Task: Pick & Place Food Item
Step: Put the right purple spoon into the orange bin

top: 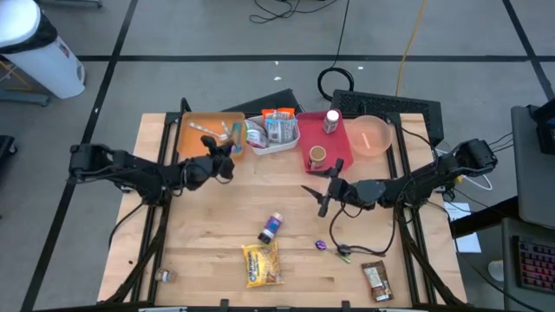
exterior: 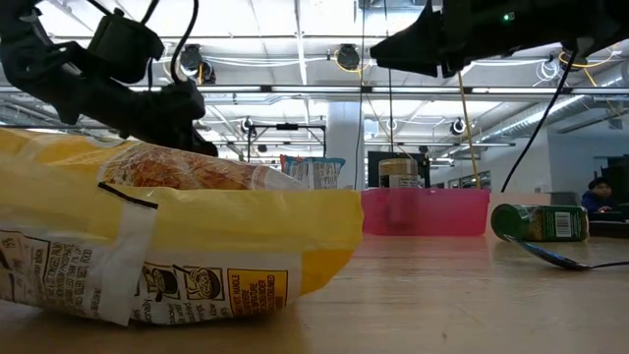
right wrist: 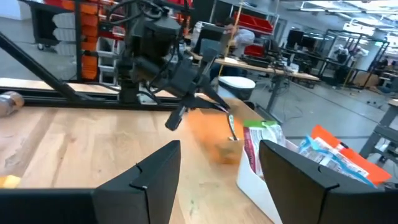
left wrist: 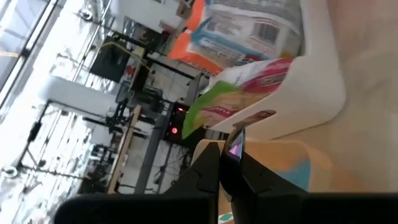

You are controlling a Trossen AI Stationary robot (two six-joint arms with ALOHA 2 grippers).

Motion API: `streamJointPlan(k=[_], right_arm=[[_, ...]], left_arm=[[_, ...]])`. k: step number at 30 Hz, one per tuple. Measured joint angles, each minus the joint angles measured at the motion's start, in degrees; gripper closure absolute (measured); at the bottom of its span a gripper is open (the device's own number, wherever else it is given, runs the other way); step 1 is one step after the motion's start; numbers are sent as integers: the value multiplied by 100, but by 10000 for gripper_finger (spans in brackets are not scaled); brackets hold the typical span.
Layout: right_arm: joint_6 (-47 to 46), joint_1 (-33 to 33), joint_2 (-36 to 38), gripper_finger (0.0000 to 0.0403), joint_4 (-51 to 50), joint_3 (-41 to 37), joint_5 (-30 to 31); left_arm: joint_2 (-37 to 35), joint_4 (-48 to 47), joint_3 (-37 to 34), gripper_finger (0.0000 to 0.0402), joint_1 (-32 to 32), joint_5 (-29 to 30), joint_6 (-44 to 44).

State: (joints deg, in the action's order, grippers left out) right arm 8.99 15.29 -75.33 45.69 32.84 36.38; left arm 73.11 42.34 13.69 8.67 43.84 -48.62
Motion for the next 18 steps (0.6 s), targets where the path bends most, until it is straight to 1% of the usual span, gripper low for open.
streamJointPlan(k=[3,6,8,11,18], right_arm=[[-58,4,0,193,-56,0,-13],[-128,3,0,193,-210,0,-13],[-191,2,0,193,-246,0,-13],[-274,19,0,193,-280,-2,-13],[-541,20,0,193,-264,-157,-13]], left_arm=[[1,9,2,393,284,-210,54],[1,-6,2,391,590,-802,81],[-3,-2,4,378,780,-1157,126],[6,-42,3,347,1046,-1649,313],[14,-200,-11,294,1568,-2285,791]])
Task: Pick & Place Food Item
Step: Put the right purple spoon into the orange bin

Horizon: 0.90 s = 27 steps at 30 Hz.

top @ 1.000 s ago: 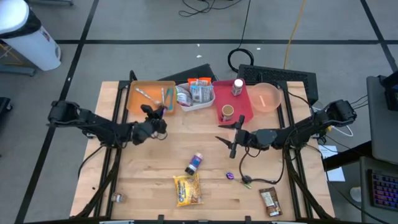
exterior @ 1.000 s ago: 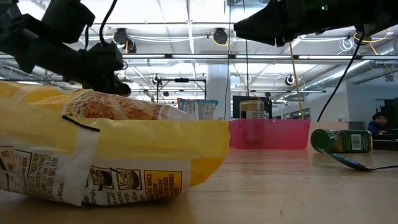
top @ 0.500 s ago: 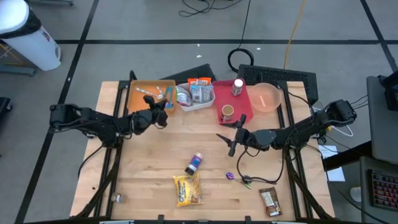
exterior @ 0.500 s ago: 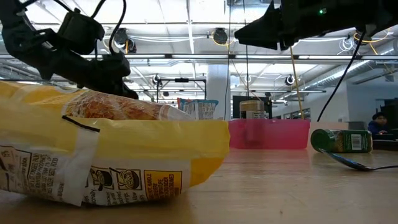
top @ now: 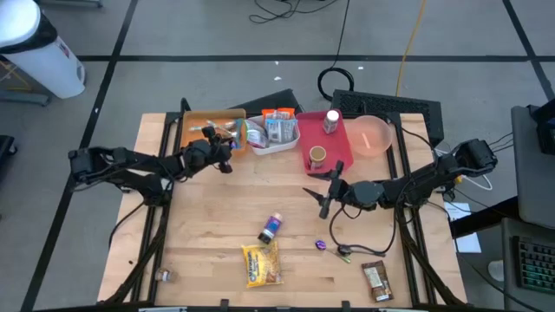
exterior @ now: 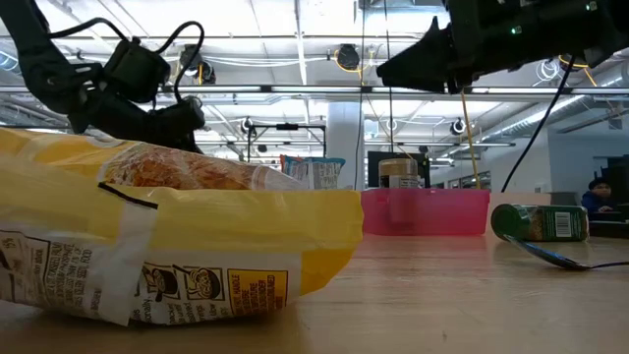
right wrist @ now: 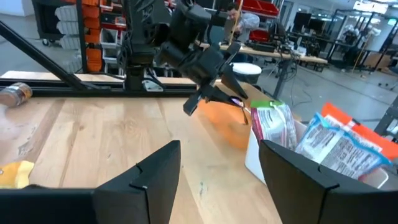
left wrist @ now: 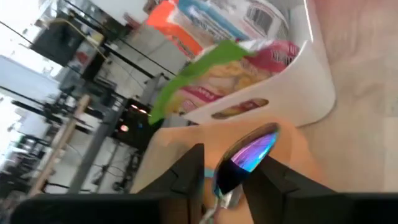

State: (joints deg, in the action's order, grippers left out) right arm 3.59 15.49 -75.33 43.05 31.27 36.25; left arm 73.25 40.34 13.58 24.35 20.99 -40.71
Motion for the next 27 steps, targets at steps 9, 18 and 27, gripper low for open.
streamJointPlan(k=[9,18,27], right_arm=[[-336,0,0,193,141,-303,153],[-327,0,1,193,260,-322,149],[-318,0,0,193,258,-322,147]], left_arm=[[-2,-37,0,213,171,-316,194],[-15,21,128,144,83,-294,491],[-20,-456,177,143,-120,74,267]])
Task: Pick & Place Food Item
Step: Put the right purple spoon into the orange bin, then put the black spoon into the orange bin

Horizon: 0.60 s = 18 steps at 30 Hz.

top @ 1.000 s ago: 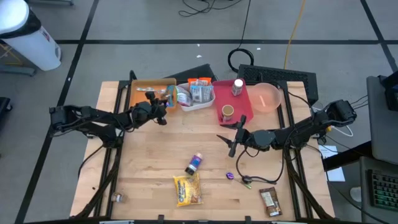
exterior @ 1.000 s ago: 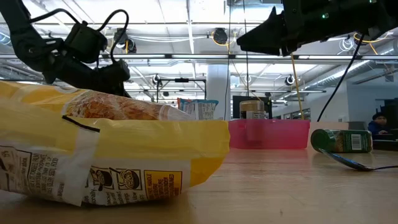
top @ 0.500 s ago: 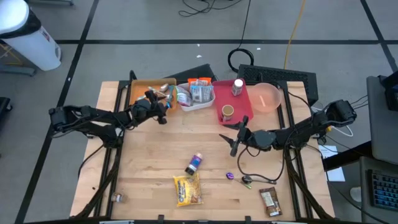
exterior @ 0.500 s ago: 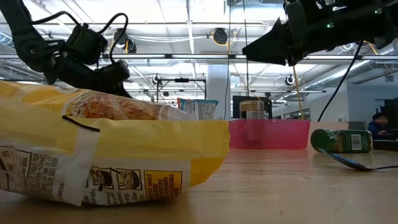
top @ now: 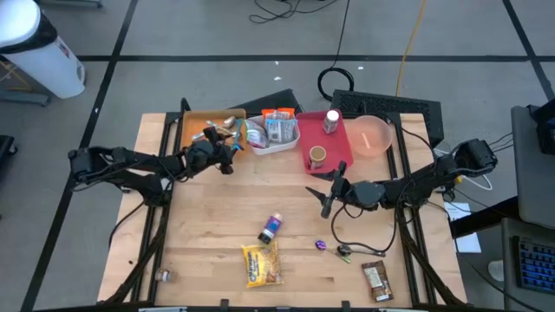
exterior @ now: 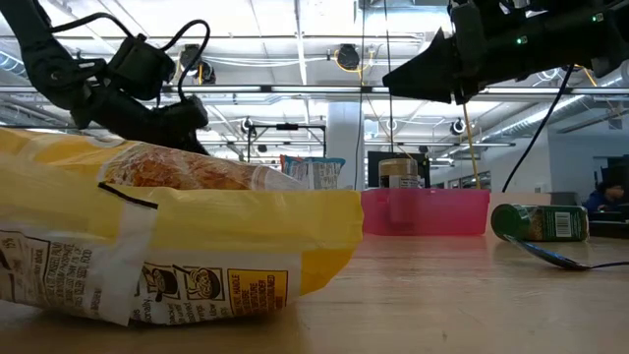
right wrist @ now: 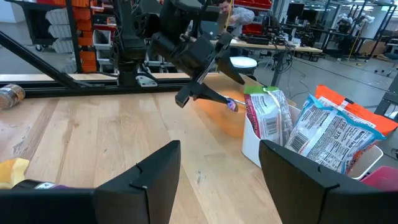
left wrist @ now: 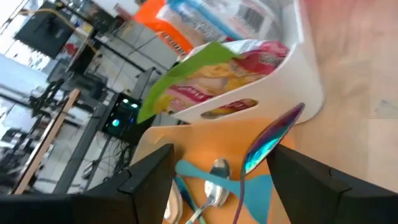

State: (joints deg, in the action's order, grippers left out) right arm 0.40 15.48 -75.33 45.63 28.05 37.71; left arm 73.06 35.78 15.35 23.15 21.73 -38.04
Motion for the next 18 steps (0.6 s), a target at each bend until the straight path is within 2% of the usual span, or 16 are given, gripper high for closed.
streamJointPlan(k=[9,13,18], right_arm=[[-15,-1,0,193,-2,0,-2],[-15,0,1,193,-7,0,-2],[8,0,0,193,-7,0,-4]], left_arm=[[-299,130,4,148,-274,627,-119],[-756,100,4,149,-596,1250,-243],[-1518,17,4,149,-1129,1285,69]])
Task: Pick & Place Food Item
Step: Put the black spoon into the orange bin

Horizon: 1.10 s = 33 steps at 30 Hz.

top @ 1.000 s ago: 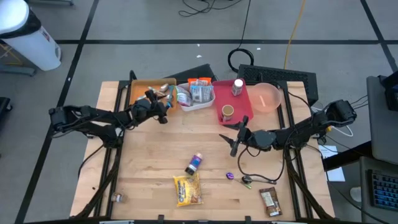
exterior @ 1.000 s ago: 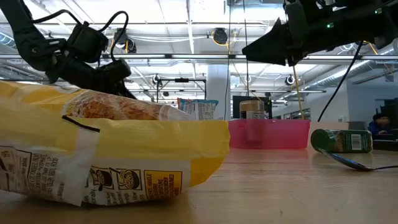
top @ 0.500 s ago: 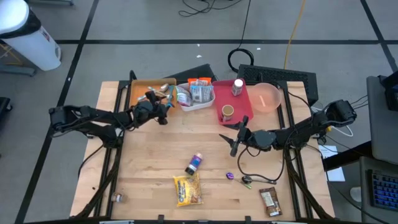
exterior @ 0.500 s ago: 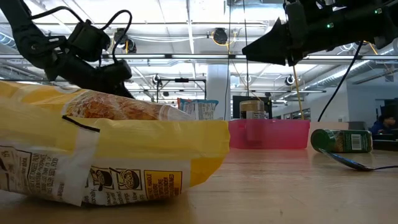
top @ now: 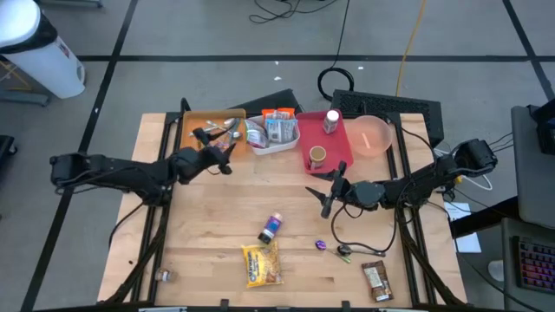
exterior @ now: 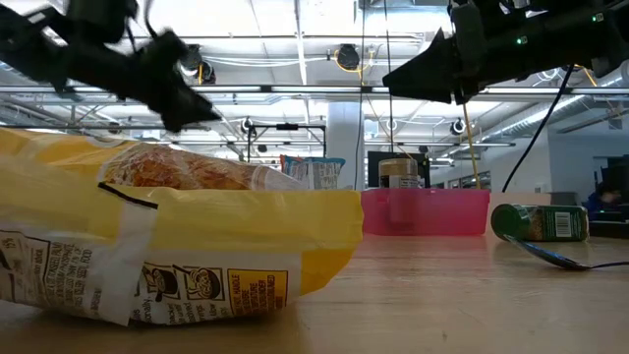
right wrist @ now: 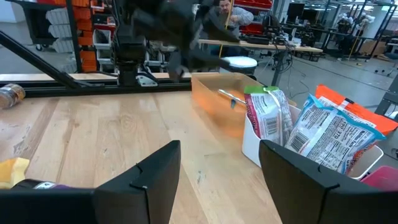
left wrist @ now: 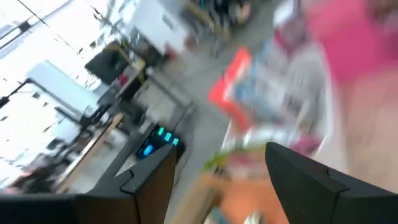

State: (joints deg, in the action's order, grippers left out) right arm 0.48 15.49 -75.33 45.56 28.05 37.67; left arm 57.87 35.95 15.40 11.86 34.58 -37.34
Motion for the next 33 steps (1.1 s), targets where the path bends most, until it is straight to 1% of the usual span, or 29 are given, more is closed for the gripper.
streamJointPlan(k=[1,3,5,8,10,13,16,18,20,23,28,33], right_arm=[[10,-1,0,193,0,0,0],[16,-2,0,193,0,0,0],[24,-2,0,193,0,0,0],[49,-2,0,193,2,0,-7],[51,-2,2,193,2,0,-22],[-10,-2,0,193,4,0,-24],[-237,-2,0,193,2,0,-28],[-457,-2,0,193,-30,0,-82],[-692,-2,2,193,-123,0,-307],[-918,-2,2,193,-173,0,-746],[-887,-2,1,193,-167,0,-1382],[-352,-23,0,193,-89,0,-1393]], left_arm=[[-209,18,0,149,-138,-44,148],[-632,28,0,149,-402,-437,490],[-1060,28,0,149,-658,-1069,870],[-1644,89,0,149,-953,-2256,1493],[-1934,255,0,149,-1097,-2946,1945],[-2224,511,2,149,-1249,-3535,2665],[-2320,454,4,149,-1354,-3778,3342],[-2298,230,4,149,-1408,-3918,3710],[-2187,-74,4,149,-1478,-4067,3938],[-1909,-470,2,149,-1634,-4110,4242],[-1020,-209,1,149,-2049,-3975,4582],[144,523,2,148,-2475,-3374,4632]])
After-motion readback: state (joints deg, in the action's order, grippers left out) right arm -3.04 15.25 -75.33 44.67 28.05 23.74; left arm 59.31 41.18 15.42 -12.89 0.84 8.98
